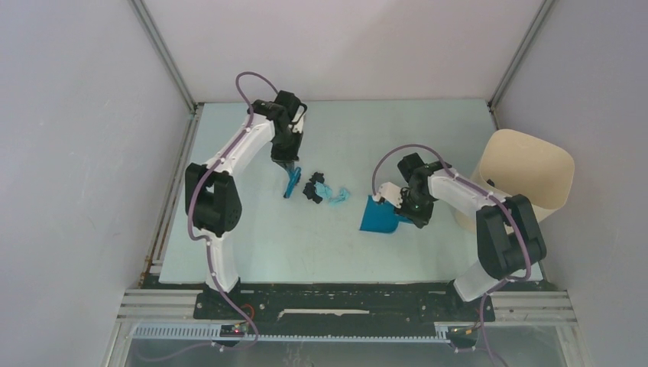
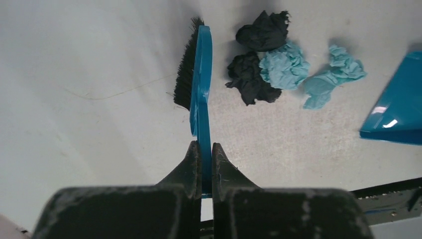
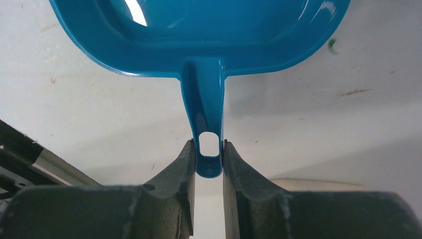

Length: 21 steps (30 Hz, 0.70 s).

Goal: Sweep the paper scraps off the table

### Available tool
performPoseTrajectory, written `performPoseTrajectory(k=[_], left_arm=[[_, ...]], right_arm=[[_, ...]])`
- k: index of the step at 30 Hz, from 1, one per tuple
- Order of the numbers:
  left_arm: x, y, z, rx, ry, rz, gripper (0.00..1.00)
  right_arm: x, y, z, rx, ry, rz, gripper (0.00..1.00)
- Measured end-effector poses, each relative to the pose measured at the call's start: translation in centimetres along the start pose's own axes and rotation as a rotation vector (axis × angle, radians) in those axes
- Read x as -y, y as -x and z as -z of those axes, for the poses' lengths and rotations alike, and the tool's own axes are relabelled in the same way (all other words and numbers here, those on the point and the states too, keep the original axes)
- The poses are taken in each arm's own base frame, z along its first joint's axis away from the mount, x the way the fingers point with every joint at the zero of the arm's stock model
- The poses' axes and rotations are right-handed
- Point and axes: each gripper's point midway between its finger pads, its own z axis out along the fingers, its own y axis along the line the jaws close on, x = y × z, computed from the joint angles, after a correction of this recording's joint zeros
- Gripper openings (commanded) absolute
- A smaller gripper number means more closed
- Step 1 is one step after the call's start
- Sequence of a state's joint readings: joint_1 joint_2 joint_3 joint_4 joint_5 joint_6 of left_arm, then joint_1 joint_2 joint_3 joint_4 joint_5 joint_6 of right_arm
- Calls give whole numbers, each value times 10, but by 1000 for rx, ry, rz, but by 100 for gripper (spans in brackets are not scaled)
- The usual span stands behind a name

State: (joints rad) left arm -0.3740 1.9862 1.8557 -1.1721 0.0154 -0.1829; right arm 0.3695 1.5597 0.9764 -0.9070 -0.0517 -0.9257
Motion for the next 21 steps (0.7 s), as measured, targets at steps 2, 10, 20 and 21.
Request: performPoseTrajectory(k=[2,10,20,21], left_arm=[[7,1,-2,-2,-38,1,0],[32,10,-9,10,-166,31,0],[67,18,-13,30,-354,79,0],[69,17,-14,27,-369,83,0]], right_arm=[[5,7,-1,1,1,-5,8],[24,42,7,42,-30,2,8],[20,66,1,49,-10,27,8],[19,67,1,49,-8,27,8]])
